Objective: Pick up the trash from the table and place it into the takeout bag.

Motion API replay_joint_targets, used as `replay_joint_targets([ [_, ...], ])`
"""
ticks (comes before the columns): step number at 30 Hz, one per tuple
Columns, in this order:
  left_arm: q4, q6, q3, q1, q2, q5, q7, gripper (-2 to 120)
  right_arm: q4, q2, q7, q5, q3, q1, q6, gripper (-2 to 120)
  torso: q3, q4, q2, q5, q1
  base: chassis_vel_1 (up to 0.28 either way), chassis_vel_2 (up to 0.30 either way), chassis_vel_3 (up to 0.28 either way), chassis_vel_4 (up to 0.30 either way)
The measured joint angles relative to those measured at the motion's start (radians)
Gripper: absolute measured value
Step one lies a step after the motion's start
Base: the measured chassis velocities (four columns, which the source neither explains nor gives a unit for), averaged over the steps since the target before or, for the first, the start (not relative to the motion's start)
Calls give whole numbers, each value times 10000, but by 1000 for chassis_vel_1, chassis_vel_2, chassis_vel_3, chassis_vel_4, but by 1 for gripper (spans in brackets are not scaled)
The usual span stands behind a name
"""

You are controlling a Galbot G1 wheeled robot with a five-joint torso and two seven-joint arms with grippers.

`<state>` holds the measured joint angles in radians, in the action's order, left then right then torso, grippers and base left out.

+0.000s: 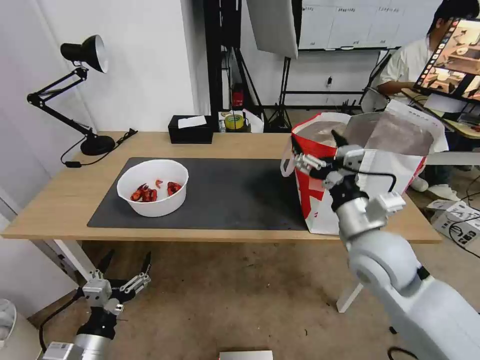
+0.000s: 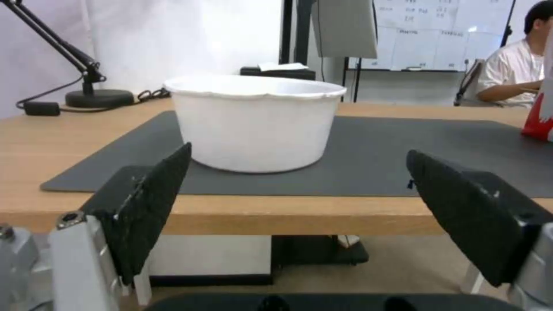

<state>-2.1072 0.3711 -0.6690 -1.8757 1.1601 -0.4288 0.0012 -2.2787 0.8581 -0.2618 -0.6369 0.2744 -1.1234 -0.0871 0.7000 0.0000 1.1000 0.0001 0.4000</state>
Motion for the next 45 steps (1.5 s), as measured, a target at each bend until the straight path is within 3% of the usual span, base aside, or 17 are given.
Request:
replay_joint_targets([
  [7, -8, 50, 21, 22, 11, -3, 6, 100, -248, 182, 1115, 348, 781, -2038, 767, 100, -1, -1, 0, -1, -1, 0, 0, 0, 0],
  [10, -56, 74, 27, 36, -30, -12, 19, 100, -107, 743, 1828, 1184, 1315, -3506, 1626, 100, -1, 0, 0, 0, -1, 0, 0, 0, 0],
  [18, -75, 116, 43, 20, -96, -31, 62, 100, 362, 1750, 2235, 2580, 1608, -5591, 2846, 100, -1, -1, -2, -2, -1, 0, 0, 0, 0],
  [29, 75, 230, 195, 61, -121, -43, 167, 100, 1216, 2597, 1589, 3995, 985, -6363, 3745, 100, 0, 0, -1, -1, 0, 0, 0, 0, 0],
  [45, 228, 242, 298, 130, -118, 11, 178, 100, 1670, 2606, 892, 4233, 987, -6213, 3385, 100, 0, 0, -1, -1, 0, 0, 0, 0, 0],
])
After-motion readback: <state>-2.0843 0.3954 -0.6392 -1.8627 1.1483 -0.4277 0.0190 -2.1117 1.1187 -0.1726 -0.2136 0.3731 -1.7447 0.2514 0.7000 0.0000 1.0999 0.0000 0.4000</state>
